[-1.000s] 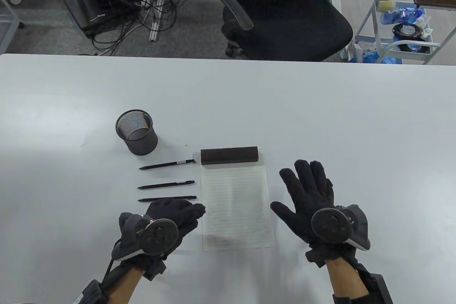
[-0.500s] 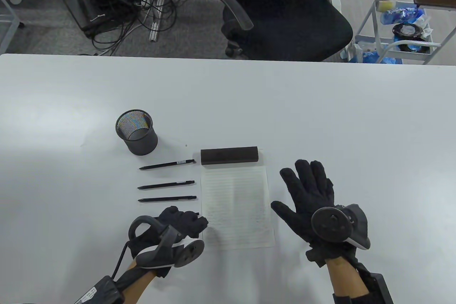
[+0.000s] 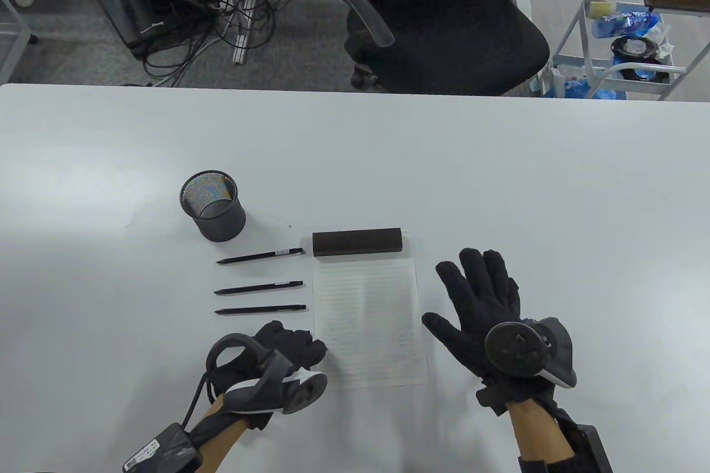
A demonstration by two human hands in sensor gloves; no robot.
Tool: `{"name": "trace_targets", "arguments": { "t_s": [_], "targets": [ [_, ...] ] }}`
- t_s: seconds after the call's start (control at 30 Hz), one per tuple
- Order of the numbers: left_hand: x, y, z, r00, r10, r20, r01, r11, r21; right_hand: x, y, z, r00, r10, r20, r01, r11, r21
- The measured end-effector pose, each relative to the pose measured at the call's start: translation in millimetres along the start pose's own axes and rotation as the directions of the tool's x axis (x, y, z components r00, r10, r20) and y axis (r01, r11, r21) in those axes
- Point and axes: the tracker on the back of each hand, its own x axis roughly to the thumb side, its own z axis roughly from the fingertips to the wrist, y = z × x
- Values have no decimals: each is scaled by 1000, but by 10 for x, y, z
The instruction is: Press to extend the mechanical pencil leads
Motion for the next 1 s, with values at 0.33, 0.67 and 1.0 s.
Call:
{"name": "trace_targets", "arguments": {
  "t_s": [0.33, 0.67, 1.0],
  "targets": [
    [-381, 398, 4, 978, 163, -131, -133, 969, 210, -1, 21, -6, 1000, 7, -11, -6, 1000, 16],
    [-754, 472, 43, 922, 290, -256, -190, 916, 354, 49, 34, -22, 1000, 30, 7, -30, 999, 25],
    [-757, 413, 59, 903, 284, -322, -139, 904, 405, 43, 80, -37, 999, 37, 1, -37, 998, 46]
  ]
}}
